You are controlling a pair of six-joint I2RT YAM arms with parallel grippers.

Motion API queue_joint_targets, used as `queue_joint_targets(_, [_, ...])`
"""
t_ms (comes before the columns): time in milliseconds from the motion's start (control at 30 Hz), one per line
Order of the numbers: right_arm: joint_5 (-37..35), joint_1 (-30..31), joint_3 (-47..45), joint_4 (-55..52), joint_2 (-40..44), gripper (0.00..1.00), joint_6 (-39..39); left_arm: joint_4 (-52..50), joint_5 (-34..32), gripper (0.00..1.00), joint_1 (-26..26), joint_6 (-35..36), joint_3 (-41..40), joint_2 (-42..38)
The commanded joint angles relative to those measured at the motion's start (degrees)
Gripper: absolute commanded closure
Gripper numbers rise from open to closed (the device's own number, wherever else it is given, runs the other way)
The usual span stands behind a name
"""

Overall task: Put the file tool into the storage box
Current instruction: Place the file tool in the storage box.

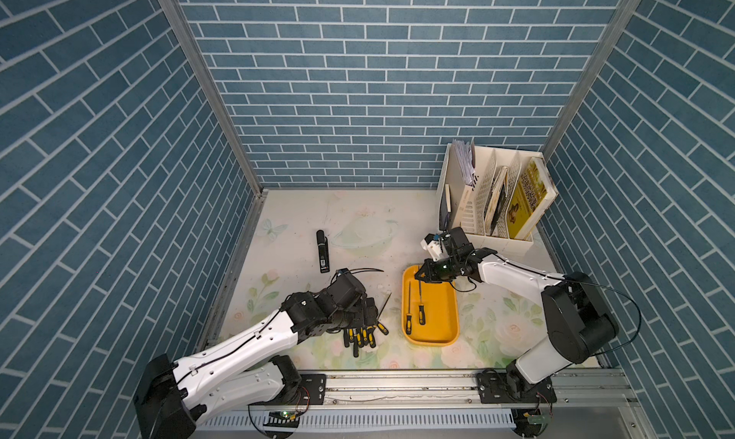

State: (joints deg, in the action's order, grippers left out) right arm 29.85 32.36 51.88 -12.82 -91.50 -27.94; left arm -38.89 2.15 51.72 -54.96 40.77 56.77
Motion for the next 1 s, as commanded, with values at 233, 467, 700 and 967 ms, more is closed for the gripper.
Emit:
queue_joint_targets(233, [1.2, 1.5, -7.0, 7.8, 0.0, 1.00, -5.9, -0.1, -1.2, 0.00, -0.4, -1.0, -2.8, 0.2])
queue_joint_targets(467, [0.8, 1.5, -8.3, 8.6, -1.0, 1.00, -7.0, -0.1, -1.0, 0.00, -0.3, -1.1, -3.7, 0.3])
queue_joint_targets(700, [0.6, 1.6, -10.7, 9.6, -0.9, 0.88, -8.4, -1.3, -1.2, 0.00, -0.3, -1.6, -4.4, 0.4])
queue_joint_targets(967, [-0.5, 1.0, -11.1, 8.3, 0.8, 0.57, -8.3, -2.8, -0.9, 0.00, 0.4, -2.6, -5.5, 0.9])
